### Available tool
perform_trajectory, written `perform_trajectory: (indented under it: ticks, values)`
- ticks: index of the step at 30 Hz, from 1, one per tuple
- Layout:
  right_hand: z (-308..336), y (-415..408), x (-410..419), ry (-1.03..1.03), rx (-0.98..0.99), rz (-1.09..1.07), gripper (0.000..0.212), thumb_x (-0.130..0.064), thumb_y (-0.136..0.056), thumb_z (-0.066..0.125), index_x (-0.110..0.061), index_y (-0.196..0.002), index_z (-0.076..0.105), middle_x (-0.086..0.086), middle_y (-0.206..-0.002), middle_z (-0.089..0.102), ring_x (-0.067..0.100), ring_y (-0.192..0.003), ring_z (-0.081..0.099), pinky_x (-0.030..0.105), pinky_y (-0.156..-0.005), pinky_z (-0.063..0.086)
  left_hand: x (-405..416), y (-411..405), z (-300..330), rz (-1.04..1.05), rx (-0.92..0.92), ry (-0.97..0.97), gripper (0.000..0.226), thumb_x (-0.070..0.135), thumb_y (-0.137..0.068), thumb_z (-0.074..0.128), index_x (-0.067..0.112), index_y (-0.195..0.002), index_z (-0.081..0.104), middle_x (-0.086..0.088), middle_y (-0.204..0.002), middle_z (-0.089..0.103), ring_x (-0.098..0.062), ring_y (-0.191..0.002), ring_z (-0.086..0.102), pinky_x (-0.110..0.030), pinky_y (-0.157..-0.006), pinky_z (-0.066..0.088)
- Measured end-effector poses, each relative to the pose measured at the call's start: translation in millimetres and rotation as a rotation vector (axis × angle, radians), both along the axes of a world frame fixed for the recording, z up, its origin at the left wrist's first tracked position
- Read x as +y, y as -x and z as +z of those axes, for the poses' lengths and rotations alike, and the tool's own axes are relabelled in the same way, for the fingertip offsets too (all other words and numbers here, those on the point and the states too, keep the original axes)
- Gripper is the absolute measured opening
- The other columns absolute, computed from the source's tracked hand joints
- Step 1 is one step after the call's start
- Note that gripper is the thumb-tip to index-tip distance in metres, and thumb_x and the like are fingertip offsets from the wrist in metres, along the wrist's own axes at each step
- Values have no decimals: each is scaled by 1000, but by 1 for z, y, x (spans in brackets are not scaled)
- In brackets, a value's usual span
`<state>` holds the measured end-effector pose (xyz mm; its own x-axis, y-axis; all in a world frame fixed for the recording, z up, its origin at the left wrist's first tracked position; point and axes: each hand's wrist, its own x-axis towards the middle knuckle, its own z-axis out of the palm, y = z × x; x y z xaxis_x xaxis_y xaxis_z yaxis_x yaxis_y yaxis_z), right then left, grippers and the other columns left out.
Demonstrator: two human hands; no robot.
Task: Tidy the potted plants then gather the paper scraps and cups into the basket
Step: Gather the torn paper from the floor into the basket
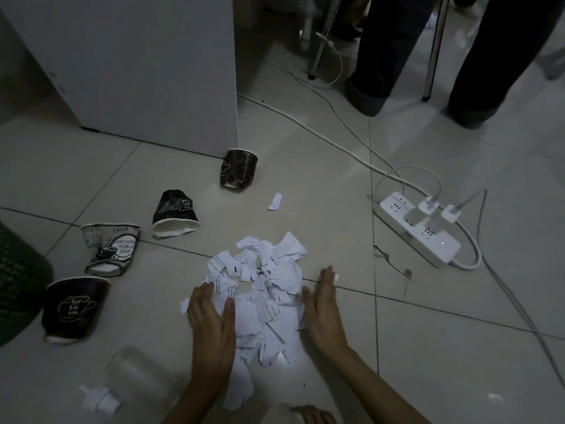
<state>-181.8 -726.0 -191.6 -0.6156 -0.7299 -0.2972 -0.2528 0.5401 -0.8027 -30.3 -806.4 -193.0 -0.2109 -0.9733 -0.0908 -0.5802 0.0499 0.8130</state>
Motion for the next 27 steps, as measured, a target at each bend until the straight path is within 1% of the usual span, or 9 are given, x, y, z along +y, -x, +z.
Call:
perform_trajectory:
  ticks: [4,9,13,16,20,22,24,26,27]
  values:
    - [14,-14,-12,117,-76,218,58,-54,-92,27,-41,-143,2,-20,-153,4,-1,-141,9,16,-113,13,2,0,0,6,-81,36,47,13,-94,47,-5,-136,37,-21,-145,36,-33,-139,25,-41,-117,18]
    - [30,49,-83,153,62,84,39,-21,-101,34,-11,-137,42,6,-148,36,19,-142,25,30,-115,20,7,-2,-1,2,-121,-6,56,25,-96,41,-6,-141,28,-22,-150,26,-34,-143,17,-43,-119,14]
    - [29,95,-157,7,202,251,43,-20,-102,30,-7,-142,33,12,-152,29,26,-144,17,27,-112,14,5,-7,2,20,-41,-37,54,21,-96,40,-1,-143,25,-16,-152,24,-28,-144,15,-30,-116,9]
    - [23,98,-185,-65,162,326,46,-23,-102,27,-10,-146,25,14,-155,20,28,-145,9,28,-113,13,0,-17,1,34,14,-15,52,18,-96,41,5,-144,24,-9,-153,23,-20,-144,14,-21,-112,8]
    - [10,67,-168,-101,110,405,45,-22,-102,27,-1,-142,30,13,-154,21,27,-143,15,34,-115,10,-4,-25,3,83,46,-8,48,13,-96,40,2,-142,29,-11,-150,28,-21,-143,17,-16,-109,9]
    - [6,50,-140,-56,31,506,48,-25,-101,33,-8,-145,25,6,-157,13,21,-146,5,33,-115,4,-1,-23,4,144,95,-21,45,11,-97,39,2,-140,32,-12,-149,30,-22,-142,19,-18,-110,10]
    - [7,37,-107,57,116,589,54,-34,-99,39,-23,-147,19,-20,-154,4,9,-144,-4,28,-115,1,5,-18,5,202,135,-14,44,11,-97,37,3,-140,32,-11,-149,29,-21,-142,19,-21,-111,11]
    - [8,31,-72,187,139,422,62,-50,-91,42,-38,-145,15,-44,-139,-4,0,-140,-5,26,-113,9,14,-12,3,272,142,-10,45,14,-98,37,5,-142,31,-10,-152,26,-21,-143,16,-24,-113,12]
    - [6,33,-58,223,128,318,65,-59,-86,42,-44,-143,14,-43,-141,-4,0,-139,-3,25,-110,17,19,-9,2,305,138,-10,46,15,-98,37,5,-142,30,-10,-153,24,-21,-144,14,-25,-113,12]
